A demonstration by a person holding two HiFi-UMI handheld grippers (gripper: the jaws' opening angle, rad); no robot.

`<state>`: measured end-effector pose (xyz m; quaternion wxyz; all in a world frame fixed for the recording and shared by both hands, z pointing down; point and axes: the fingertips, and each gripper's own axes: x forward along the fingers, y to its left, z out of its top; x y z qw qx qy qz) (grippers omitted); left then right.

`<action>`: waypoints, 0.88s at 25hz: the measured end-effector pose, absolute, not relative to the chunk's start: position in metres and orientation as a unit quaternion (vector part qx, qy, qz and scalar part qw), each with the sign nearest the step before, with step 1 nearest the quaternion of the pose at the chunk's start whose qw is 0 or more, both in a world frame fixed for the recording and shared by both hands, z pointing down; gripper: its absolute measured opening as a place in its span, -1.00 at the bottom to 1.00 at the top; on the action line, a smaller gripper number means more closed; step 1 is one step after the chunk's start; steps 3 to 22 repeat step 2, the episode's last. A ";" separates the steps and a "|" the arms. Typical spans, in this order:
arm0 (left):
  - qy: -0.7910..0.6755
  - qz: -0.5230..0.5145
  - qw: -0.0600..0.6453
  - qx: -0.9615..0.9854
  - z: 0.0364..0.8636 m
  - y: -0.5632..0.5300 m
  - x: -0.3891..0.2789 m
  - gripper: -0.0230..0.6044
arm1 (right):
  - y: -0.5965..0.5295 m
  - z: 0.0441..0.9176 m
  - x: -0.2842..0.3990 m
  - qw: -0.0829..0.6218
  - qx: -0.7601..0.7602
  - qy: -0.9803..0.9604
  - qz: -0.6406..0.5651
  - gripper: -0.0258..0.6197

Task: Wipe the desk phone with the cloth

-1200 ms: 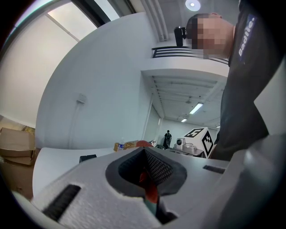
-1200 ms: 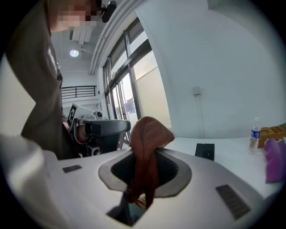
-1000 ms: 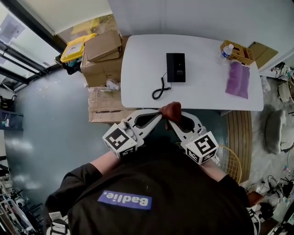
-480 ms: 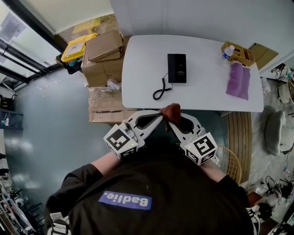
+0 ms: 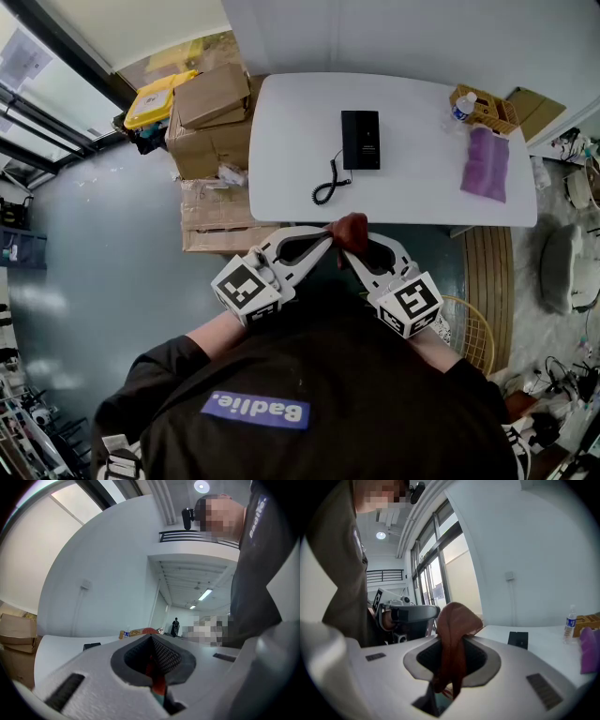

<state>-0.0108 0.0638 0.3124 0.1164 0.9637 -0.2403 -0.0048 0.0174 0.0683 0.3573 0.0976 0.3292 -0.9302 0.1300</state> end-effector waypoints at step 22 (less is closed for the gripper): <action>-0.239 -0.004 0.111 0.965 0.315 0.063 -0.012 -0.90 | 0.068 0.358 0.017 0.097 0.329 -0.930 0.130 -0.64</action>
